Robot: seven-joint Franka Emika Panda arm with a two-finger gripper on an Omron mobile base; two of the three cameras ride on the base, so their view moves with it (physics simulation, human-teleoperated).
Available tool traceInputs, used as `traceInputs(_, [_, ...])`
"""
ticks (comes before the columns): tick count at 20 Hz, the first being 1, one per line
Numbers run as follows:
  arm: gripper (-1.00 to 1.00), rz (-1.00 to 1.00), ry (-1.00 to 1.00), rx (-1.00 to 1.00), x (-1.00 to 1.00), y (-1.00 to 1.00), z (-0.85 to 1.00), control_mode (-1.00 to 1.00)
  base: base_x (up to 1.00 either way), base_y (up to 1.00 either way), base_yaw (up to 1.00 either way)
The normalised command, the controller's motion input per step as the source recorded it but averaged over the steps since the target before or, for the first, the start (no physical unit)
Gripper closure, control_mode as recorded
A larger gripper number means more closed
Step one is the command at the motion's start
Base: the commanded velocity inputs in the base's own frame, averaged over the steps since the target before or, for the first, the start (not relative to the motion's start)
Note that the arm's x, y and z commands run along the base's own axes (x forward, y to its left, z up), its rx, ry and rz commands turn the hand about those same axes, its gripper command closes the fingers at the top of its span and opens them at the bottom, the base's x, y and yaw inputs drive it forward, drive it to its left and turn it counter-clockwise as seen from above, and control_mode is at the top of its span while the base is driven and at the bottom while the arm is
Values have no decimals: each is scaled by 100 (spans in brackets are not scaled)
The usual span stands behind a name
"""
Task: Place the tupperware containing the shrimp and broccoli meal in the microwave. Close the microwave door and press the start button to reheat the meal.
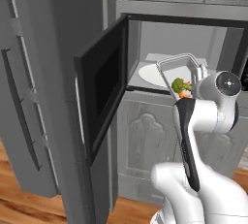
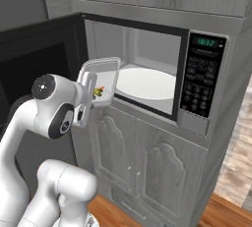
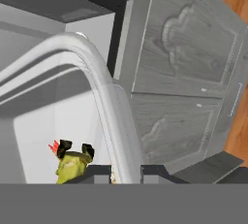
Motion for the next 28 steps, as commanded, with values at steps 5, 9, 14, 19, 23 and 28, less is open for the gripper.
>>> traceInputs(5, [100, 0, 0, 0, 0, 0, 0, 100, -1, -47, 10])
traceInputs(9, [100, 0, 0, 0, 0, 0, 0, 100, 0, -40, 1])
traceInputs(14, [100, 0, 0, 0, 0, 0, 0, 100, 0, -4, 0])
traceInputs(19, [100, 0, 0, 0, 0, 0, 0, -100, 0, 0, 0])
traceInputs(23, [100, 0, -2, 0, 0, 0, -1, -100, 0, 0, 0])
traceInputs(28, [100, 0, 0, 0, 0, 0, 0, -100, 0, 0, 0])
